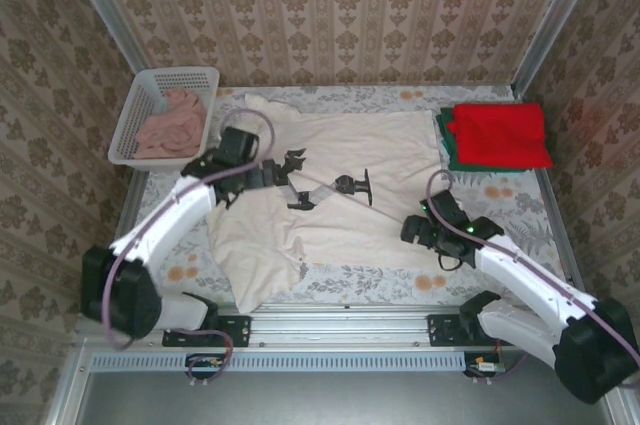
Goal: Fold and stack the t-shirts
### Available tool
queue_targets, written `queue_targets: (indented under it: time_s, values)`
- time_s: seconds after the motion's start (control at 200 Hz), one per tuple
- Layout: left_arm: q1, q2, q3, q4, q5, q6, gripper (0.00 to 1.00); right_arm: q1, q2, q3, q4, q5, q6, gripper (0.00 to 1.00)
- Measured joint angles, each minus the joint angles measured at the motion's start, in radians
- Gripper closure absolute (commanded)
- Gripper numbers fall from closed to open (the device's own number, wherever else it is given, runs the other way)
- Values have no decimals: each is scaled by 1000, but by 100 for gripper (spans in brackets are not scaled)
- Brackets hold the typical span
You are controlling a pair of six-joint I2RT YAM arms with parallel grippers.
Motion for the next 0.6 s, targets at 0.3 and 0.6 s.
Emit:
queue_targets:
  time_s: [0.3,0.6]
  values:
    - [-421,-208,-270,-377,-43,-488,19,-206,-95,-73,-42,-101,13,0]
    - [-713,-379,-417,-536,-12,-927,41,-168,86,-32,-64,-68,41,0]
